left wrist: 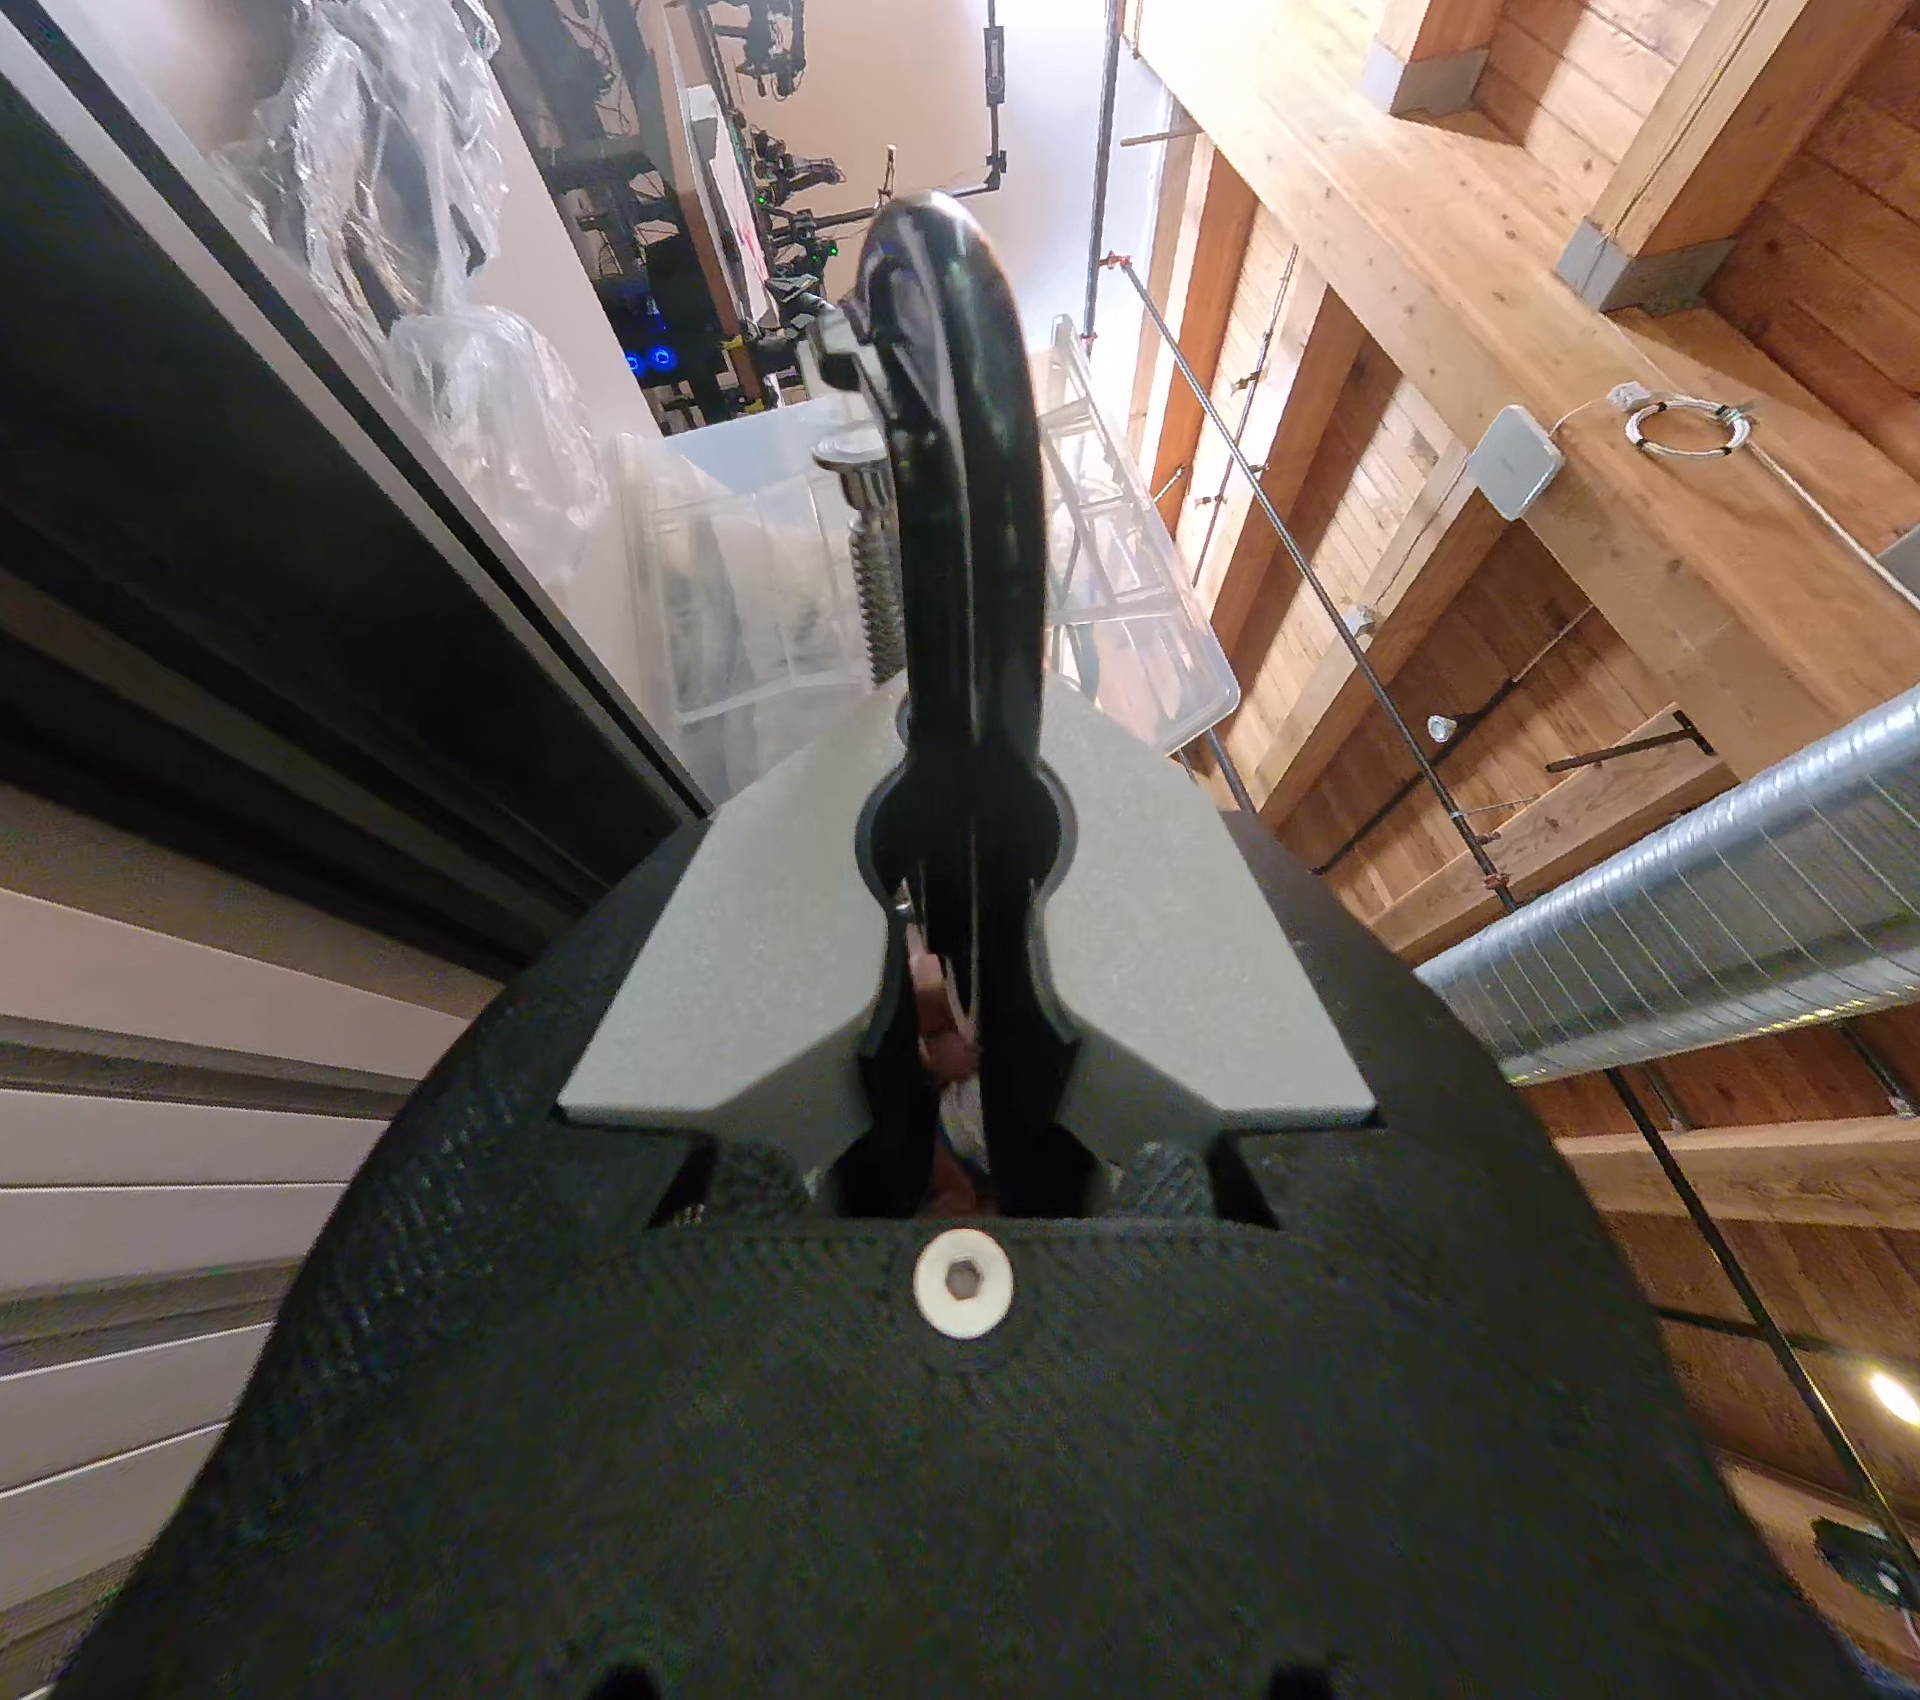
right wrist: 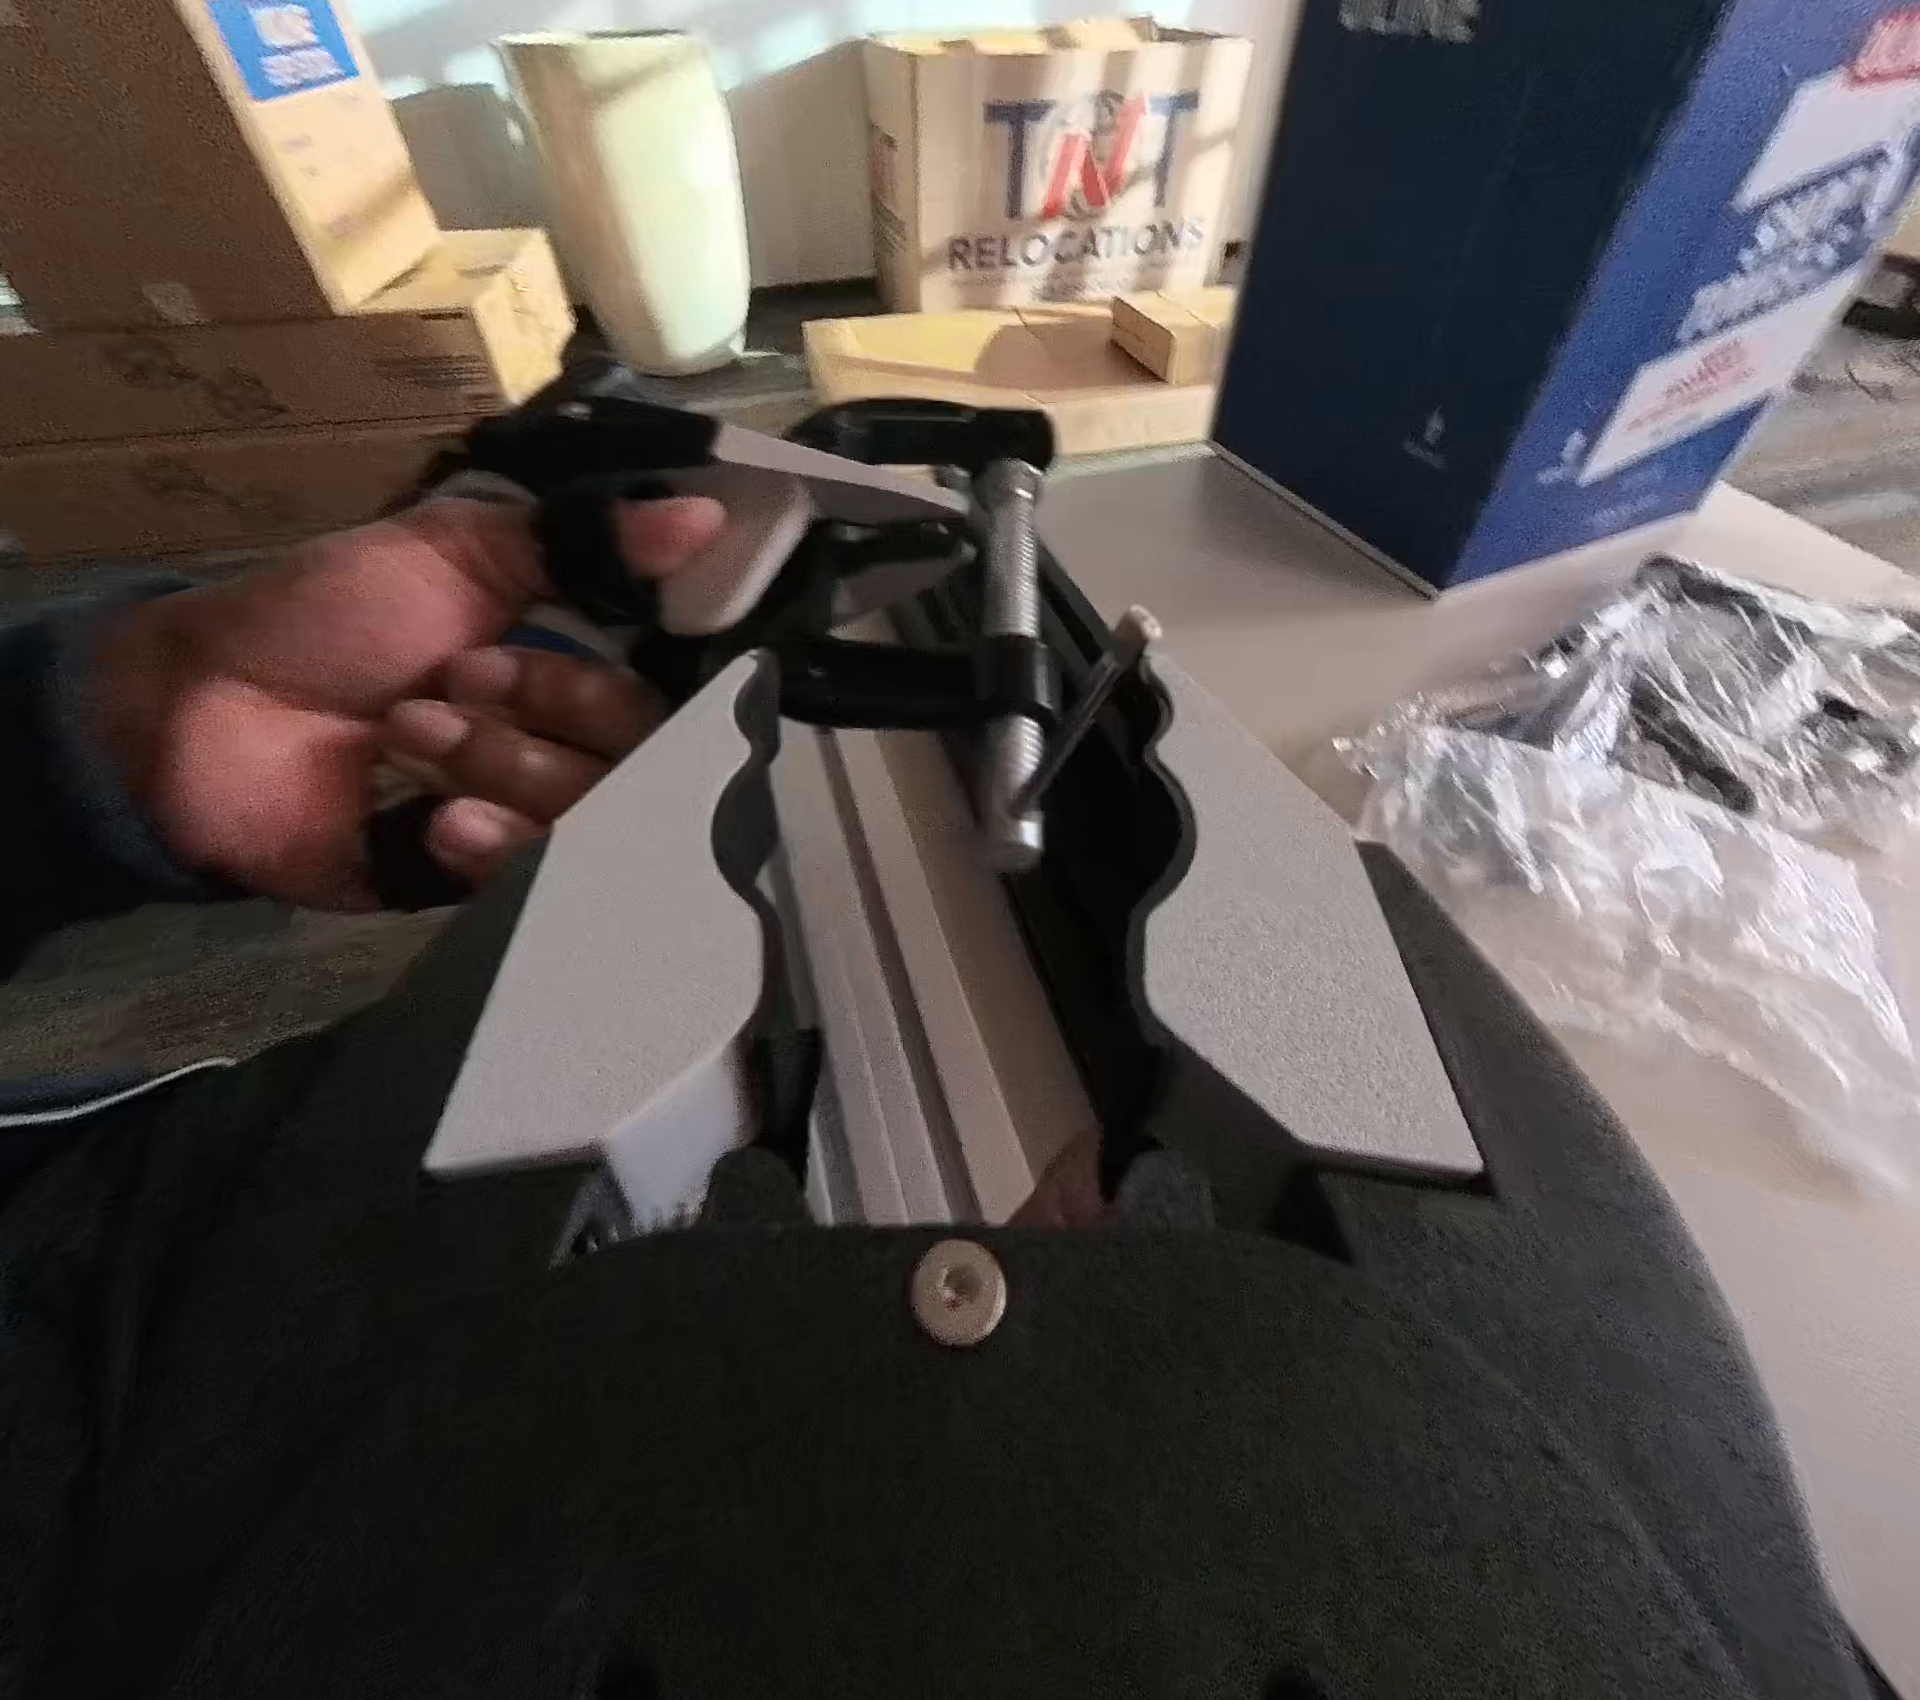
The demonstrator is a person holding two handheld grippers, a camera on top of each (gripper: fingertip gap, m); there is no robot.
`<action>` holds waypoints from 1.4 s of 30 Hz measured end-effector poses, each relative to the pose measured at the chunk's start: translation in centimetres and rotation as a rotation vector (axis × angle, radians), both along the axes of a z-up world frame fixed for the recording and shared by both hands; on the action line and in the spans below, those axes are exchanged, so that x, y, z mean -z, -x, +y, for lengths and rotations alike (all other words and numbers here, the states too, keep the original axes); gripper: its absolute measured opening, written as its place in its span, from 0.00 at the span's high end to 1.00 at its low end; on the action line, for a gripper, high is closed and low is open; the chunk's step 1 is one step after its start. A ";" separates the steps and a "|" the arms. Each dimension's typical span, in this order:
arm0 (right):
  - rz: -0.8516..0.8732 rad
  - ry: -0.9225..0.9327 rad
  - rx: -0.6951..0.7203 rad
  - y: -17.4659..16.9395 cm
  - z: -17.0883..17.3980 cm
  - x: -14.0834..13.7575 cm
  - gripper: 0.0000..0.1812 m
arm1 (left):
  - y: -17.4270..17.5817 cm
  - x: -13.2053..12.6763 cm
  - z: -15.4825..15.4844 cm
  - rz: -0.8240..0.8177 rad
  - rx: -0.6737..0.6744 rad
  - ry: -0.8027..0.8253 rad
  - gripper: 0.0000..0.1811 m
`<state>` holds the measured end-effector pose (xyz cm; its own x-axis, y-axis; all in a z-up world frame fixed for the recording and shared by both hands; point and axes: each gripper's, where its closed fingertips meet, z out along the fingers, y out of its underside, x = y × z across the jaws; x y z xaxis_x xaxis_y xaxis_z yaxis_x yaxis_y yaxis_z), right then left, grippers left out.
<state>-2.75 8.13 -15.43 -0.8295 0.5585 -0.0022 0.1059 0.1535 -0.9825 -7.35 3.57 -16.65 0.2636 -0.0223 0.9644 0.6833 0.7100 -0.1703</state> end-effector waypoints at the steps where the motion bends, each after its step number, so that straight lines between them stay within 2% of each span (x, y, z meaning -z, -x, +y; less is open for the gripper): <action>1: 0.010 -0.004 -0.043 -0.8 -0.6 -0.1 0.63 | 0.1 0.0 -0.1 -0.001 -0.004 0.003 0.91; 3: 0.003 -0.042 -0.126 -2.3 -1.7 0.7 0.64 | 0.2 0.1 -0.3 -0.003 -0.012 0.000 0.91; 7: -0.080 -0.181 -0.204 -3.6 -2.8 5.0 0.64 | 0.1 -0.2 -0.4 0.002 -0.010 -0.011 0.91; 11: -0.155 -0.234 -0.125 -1.7 -2.1 7.8 0.62 | 0.0 -0.6 -0.4 0.014 -0.006 -0.022 0.91; 13: -0.152 -0.202 -0.045 0.0 -1.2 7.4 0.61 | 0.0 -0.7 -0.4 0.015 -0.005 -0.018 0.91; 16: -0.138 -0.056 0.002 1.3 -0.2 4.5 0.59 | 0.1 -0.6 -0.6 0.014 -0.008 -0.017 0.91; 18: -0.116 0.035 -0.029 1.0 -0.1 2.3 0.57 | 0.1 -0.5 -0.6 0.015 -0.009 -0.010 0.91; 21: -0.050 0.074 -0.160 -1.6 -1.3 0.5 0.59 | 0.1 -0.5 -0.6 0.013 -0.012 -0.008 0.91; 23: -0.048 0.029 -0.244 -3.6 -2.3 1.2 0.60 | 0.1 -0.6 -0.6 0.014 -0.015 -0.019 0.91; 25: -0.085 -0.071 -0.278 -4.6 -3.0 3.7 0.61 | 0.1 -0.7 -0.7 0.019 -0.018 -0.021 0.91; 28: -0.135 -0.254 -0.208 -3.5 -2.6 8.0 0.62 | 0.0 -1.1 -0.8 0.032 -0.021 -0.034 0.91; 30: -0.148 -0.298 -0.100 -1.5 -1.6 9.2 0.62 | 0.0 -1.3 -0.8 0.037 -0.018 -0.046 0.91; 31: -0.143 -0.278 -0.036 -0.3 -1.0 8.8 0.61 | -0.1 -1.3 -0.8 0.039 -0.017 -0.040 0.91; 33: -0.129 -0.139 0.036 1.3 -0.2 6.1 0.60 | -0.1 -1.3 -0.8 0.041 -0.019 -0.024 0.91; 35: -0.109 0.043 0.011 1.3 0.2 2.6 0.59 | 0.0 -1.2 -0.9 0.038 -0.020 -0.020 0.91; 37: -0.088 0.132 -0.078 -0.1 -0.2 0.4 0.59 | 0.0 -1.1 -1.0 0.037 -0.023 -0.023 0.91; 39: -0.076 0.120 -0.193 -2.4 -1.3 0.2 0.60 | 0.1 -1.1 -1.0 0.037 -0.025 -0.016 0.91; 42: -0.108 -0.007 -0.292 -4.9 -2.9 2.9 0.62 | 0.0 -1.1 -0.9 0.038 -0.024 -0.021 0.92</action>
